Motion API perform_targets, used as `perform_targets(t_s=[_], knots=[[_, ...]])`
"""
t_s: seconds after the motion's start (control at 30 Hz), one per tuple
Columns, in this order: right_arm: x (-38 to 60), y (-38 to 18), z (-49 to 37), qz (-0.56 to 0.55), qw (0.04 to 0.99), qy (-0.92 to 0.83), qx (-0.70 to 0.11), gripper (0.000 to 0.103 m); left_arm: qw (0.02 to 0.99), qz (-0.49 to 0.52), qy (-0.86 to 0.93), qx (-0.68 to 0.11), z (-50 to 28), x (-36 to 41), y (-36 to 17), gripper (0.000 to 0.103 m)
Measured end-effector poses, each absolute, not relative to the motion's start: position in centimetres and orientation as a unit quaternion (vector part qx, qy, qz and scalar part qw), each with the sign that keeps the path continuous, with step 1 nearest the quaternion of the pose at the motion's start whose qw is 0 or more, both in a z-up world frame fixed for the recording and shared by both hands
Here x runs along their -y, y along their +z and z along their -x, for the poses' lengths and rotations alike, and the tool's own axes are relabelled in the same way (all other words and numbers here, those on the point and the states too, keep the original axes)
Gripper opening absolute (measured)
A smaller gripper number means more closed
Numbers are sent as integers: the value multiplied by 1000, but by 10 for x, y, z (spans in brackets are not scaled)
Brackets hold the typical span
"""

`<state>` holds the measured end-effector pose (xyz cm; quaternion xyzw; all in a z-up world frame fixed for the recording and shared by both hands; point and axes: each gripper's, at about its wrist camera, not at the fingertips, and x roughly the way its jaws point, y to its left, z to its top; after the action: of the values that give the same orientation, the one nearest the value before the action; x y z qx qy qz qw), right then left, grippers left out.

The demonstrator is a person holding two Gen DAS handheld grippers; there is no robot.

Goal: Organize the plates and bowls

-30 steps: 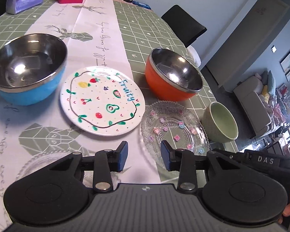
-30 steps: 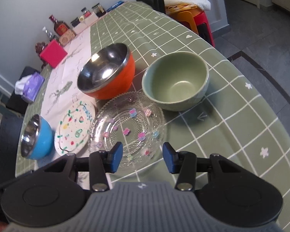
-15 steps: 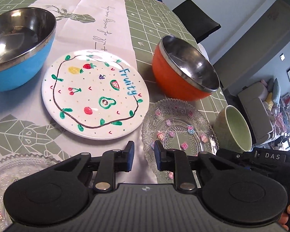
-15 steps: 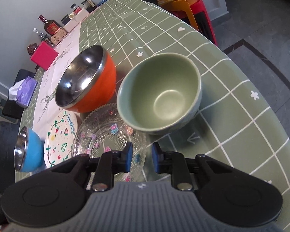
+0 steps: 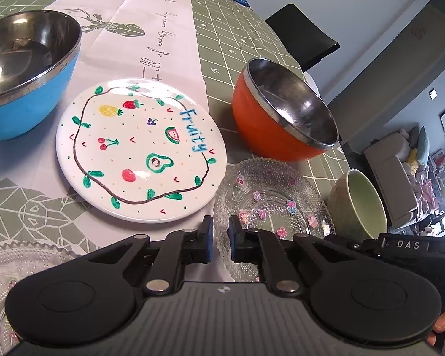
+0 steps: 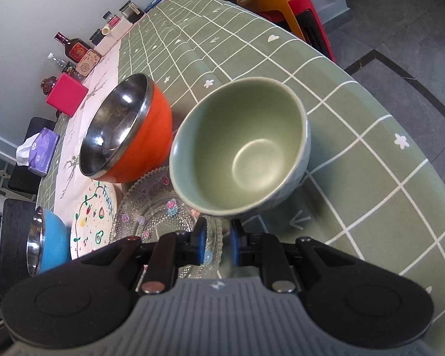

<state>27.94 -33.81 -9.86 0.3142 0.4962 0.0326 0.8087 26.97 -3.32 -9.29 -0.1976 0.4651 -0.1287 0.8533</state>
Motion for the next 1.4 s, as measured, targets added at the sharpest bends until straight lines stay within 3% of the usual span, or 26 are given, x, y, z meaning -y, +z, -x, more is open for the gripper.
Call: perform_targets(t_s=[0.77,1.4], knots=[[317,-72,-257,-273,824,77,-490,6,872,187,-126,-434,-233,10,-59,10],[229,-44,-217,-207,838,210,-459,6,885,171,-91,-423,-160,-79,-24,10]])
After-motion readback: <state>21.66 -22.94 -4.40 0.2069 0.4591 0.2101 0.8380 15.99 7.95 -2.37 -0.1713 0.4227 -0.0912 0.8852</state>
